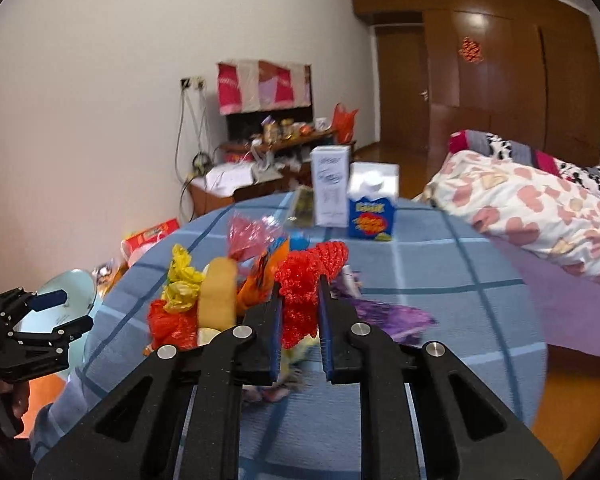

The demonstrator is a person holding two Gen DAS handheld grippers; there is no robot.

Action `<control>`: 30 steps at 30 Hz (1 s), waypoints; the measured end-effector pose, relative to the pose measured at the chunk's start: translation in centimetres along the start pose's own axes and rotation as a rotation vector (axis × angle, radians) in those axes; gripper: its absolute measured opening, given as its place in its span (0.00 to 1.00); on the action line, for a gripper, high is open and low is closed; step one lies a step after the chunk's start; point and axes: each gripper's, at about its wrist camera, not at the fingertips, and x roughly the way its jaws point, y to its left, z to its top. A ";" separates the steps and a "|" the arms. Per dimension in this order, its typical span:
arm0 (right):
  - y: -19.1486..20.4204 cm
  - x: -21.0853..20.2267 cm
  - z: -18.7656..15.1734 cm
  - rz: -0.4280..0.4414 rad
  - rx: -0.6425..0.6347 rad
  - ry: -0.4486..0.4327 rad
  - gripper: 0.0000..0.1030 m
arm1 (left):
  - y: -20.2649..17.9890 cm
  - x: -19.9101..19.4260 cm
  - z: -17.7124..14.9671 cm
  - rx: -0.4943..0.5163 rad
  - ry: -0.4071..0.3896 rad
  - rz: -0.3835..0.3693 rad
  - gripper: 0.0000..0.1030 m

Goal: Organize soft objects
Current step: 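Grasp the red mesh with the right tool while the left tool grasps a red plastic bag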

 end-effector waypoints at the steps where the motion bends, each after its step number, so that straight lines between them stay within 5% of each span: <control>1: -0.5 -0.6 -0.2 -0.015 0.005 -0.011 0.16 | -0.6 0.0 0.3 0.002 -0.004 -0.011 0.63; 8: -3.9 -2.5 -2.8 -0.094 0.033 -0.018 0.16 | -5.1 -0.1 1.7 0.031 -0.029 -0.086 0.70; 15: -4.6 -1.7 -5.0 -0.085 0.046 0.020 0.16 | -9.0 0.7 2.2 0.092 -0.025 -0.126 0.71; 16: -4.5 -1.6 -5.3 -0.080 0.044 0.022 0.16 | -9.3 1.2 2.0 0.102 -0.012 -0.133 0.64; 17: -4.5 -1.4 -5.5 -0.077 0.045 0.023 0.16 | -9.6 1.6 1.9 0.113 -0.001 -0.145 0.44; 20: -4.4 -1.3 -5.7 -0.068 0.046 0.021 0.16 | -10.0 2.4 1.7 0.130 0.035 -0.202 0.10; 30: -3.5 -4.0 -3.2 -0.052 0.048 -0.078 0.16 | -6.8 -1.6 2.3 0.118 -0.055 -0.203 0.03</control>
